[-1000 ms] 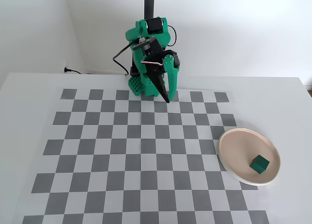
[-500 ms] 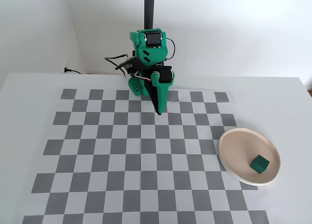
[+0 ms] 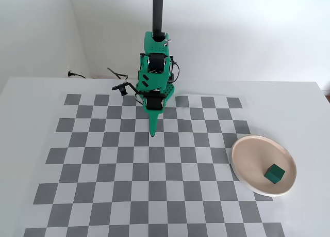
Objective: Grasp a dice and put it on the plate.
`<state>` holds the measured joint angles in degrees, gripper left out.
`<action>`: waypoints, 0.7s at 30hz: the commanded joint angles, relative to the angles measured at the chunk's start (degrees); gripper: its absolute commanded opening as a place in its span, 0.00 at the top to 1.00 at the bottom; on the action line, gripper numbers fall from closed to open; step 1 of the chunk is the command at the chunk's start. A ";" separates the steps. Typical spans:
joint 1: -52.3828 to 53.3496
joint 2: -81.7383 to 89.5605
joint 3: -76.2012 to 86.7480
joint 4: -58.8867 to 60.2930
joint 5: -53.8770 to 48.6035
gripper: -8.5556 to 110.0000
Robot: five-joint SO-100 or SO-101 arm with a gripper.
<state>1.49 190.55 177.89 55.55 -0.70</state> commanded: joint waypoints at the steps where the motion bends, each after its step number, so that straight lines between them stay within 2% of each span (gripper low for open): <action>1: -0.44 0.53 -0.88 -0.62 2.11 0.96; 21: -2.02 0.53 -0.97 -0.79 2.64 0.96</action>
<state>-0.18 190.55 177.98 55.55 2.11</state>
